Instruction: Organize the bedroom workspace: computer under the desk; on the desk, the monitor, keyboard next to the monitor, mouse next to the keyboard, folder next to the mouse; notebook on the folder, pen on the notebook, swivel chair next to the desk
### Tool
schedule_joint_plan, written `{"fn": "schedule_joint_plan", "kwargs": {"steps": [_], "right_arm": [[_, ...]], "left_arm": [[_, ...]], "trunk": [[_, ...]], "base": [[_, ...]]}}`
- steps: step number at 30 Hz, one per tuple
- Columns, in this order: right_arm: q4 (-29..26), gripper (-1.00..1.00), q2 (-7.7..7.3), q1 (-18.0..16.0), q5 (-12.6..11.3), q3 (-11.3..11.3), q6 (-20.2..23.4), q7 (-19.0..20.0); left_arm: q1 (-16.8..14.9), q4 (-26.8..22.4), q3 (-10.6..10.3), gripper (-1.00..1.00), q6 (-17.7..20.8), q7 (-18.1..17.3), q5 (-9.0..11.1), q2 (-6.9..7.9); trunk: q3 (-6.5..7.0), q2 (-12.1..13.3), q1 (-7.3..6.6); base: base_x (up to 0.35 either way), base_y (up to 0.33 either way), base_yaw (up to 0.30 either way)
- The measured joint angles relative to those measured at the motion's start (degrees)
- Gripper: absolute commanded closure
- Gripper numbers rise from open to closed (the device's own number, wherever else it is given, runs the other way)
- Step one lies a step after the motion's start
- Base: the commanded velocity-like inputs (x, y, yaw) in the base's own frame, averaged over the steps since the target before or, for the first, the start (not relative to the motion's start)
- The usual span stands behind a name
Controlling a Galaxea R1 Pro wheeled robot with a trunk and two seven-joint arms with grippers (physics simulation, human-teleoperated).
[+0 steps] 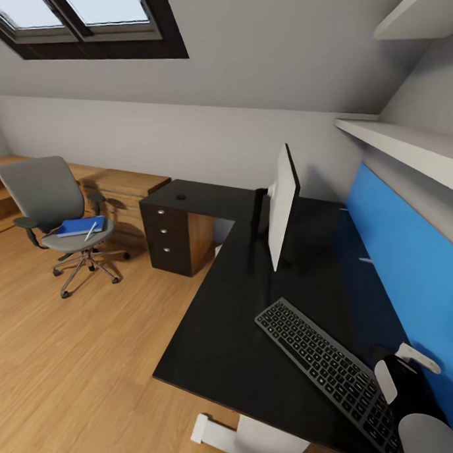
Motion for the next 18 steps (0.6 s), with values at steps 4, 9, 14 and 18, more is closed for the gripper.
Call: {"fn": "schedule_joint_plan", "kwargs": {"steps": [4,9,14,18], "right_arm": [[0.0,-1.00,0.00,0.0,0.0,0.0,0.0,0.0],[0.0,-1.00,-0.02,0.0,0.2,0.1,0.0,-0.1],[0.0,-1.00,0.05,0.0,0.4,0.2,0.0,0.0],[0.0,-1.00,0.05,0.0,0.4,0.2,0.0,0.0]], "left_arm": [[0.0,0.0,0.0,-1.00,0.0,0.0,0.0,0.00],[0.0,0.0,0.0,-1.00,0.0,0.0,0.0,0.00],[0.0,0.0,0.1,-1.00,-0.1,0.0,0.0,0.06],[0.0,-0.1,0.1,-1.00,0.0,0.0,0.0,0.07]], "trunk": [[0.00,0.0,-0.01],[0.00,0.0,-0.03],[0.00,0.0,-0.01],[0.00,0.0,-0.02]], "base": [[-0.138,0.041,0.000],[-0.028,0.008,0.000],[-0.131,0.158,0.000],[-0.081,0.090,0.000]]}}
